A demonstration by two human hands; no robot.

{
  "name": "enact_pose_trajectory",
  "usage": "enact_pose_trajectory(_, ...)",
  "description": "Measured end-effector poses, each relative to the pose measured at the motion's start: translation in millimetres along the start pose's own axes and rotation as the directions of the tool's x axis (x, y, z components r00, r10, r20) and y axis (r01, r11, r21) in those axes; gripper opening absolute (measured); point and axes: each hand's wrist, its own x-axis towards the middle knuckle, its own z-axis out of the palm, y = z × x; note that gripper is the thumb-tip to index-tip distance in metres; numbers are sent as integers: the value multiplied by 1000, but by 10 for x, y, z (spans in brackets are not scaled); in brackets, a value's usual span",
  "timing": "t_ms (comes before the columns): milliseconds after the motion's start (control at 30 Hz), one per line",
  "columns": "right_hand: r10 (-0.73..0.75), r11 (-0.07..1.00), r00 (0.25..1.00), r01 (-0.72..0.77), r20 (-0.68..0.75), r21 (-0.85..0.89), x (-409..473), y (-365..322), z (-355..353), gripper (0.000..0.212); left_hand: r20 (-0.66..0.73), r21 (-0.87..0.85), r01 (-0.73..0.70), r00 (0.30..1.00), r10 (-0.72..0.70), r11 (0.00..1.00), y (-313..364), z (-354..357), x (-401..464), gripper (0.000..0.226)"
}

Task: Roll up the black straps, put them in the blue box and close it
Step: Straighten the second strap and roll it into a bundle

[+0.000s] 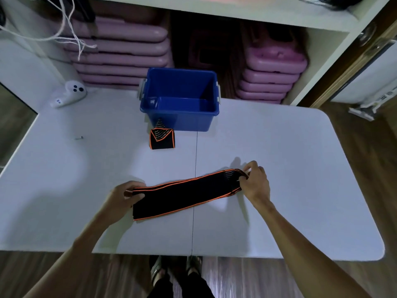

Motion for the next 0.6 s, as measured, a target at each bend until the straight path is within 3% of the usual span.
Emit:
enact_pose_trajectory(233, 46, 999, 998, -46, 37, 0, 144, 12, 33, 26, -52, 208, -49, 997, 61, 977, -32, 120, -73, 11)
enact_pose_trajectory(333, 9, 998, 991, 0, 131, -67, 152, -24, 69, 28, -119, 289, -92, 984, 132, 953, -40, 208, -130, 16)
enact_pose_trajectory(400, -26, 998, 987, 34, 160, -49, 180, -45, 89, 25, -80, 328, -94, 989, 127, 940, -20, 247, -214, 32)
enact_pose_trajectory(500, -59, 998, 990, 57, 131, 14, 260, -103, 59, 26, 29, 361, -115, 993, 112, 925, -43, 278, -271, 50)
enact_pose_trajectory(600, -70, 996, 996, 66, 63, 59, 419, -210, 0, 31, -62, 331, -71, 993, 97, 941, -44, 345, -231, 34)
